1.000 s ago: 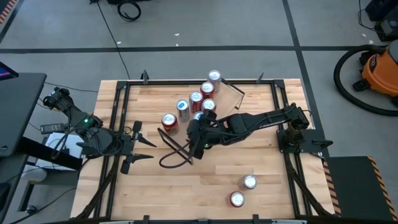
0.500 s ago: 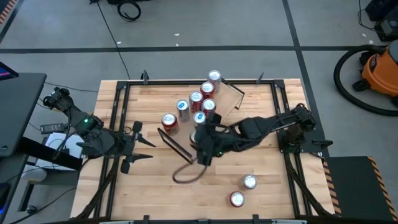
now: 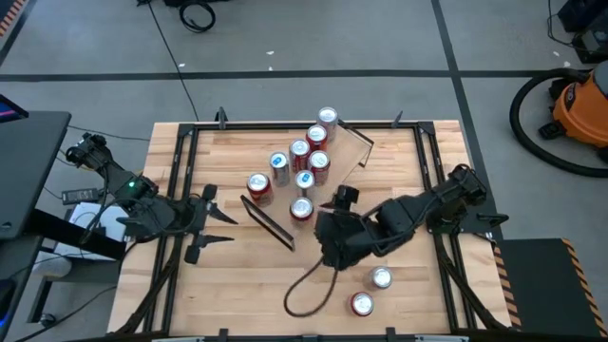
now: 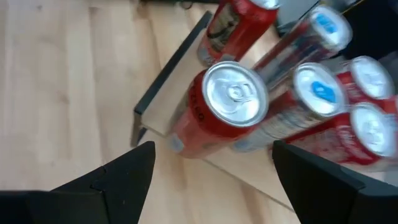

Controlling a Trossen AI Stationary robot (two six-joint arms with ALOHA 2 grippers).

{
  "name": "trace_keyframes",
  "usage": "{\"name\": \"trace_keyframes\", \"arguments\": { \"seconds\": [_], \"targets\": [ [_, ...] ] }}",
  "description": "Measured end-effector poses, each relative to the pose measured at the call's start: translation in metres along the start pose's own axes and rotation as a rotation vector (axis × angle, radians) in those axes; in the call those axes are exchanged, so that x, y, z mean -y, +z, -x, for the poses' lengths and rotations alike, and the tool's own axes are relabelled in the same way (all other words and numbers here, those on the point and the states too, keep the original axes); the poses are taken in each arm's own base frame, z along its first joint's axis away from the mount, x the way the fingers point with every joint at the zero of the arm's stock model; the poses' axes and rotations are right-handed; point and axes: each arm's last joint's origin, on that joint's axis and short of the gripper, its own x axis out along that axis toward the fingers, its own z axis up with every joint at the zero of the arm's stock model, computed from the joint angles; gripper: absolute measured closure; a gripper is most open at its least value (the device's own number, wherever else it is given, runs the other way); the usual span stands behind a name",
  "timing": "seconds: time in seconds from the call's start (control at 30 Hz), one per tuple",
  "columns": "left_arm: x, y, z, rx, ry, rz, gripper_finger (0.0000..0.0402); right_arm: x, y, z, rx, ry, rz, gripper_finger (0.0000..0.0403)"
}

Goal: Place canned beverage on shelf
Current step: Put the red and black soda can on the shelf aligned with the other red and black soda can

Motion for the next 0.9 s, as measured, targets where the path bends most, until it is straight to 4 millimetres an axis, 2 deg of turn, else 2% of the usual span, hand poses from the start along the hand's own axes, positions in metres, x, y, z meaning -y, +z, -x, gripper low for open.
{"name": "trace_keyframes", "arguments": {
  "seconds": [0.2,0.33,0.53,0.7,0.9],
  "targets": [
    [0.006,0.007,-0.007,0.091,-0.015,0.108,0.0209,-0.009,-0.012,0.014,0.036,-0.117,0.027,0.0069],
    [0.012,0.015,-0.017,0.233,-0.004,0.071,0.0209,-0.011,-0.013,0.015,0.035,-0.112,0.024,0.0069],
    [0.02,0.03,-0.032,0.39,0.012,0.023,0.0209,-0.023,-0.031,-0.008,-0.015,-0.15,0.036,0.0069],
    [0.027,0.024,-0.043,0.335,0.007,-0.026,0.0209,-0.031,-0.047,-0.025,-0.064,-0.163,0.001,0.0069],
    [0.028,0.024,-0.042,0.337,0.0,-0.019,0.0209,-0.05,-0.067,-0.046,-0.007,-0.177,-0.034,0.0069]
  ]
}}
